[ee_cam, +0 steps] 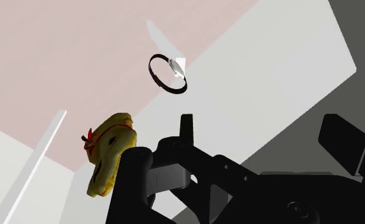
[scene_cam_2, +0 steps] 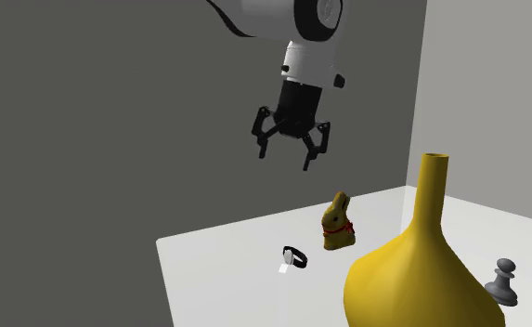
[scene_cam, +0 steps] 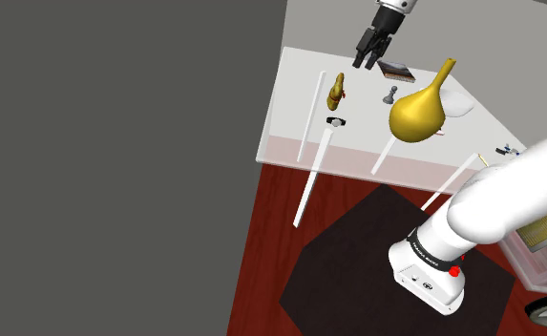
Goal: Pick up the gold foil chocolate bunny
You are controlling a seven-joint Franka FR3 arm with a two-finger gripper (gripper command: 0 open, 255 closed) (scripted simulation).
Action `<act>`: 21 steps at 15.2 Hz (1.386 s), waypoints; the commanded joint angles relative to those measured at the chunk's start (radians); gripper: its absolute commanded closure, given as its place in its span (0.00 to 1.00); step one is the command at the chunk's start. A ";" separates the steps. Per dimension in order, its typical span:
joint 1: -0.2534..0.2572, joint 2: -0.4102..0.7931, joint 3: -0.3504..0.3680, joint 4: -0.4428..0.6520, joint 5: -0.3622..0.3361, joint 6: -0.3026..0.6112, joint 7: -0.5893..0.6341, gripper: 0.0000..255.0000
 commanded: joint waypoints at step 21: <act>-0.231 0.804 -0.084 0.722 0.373 -0.214 -0.277 0.00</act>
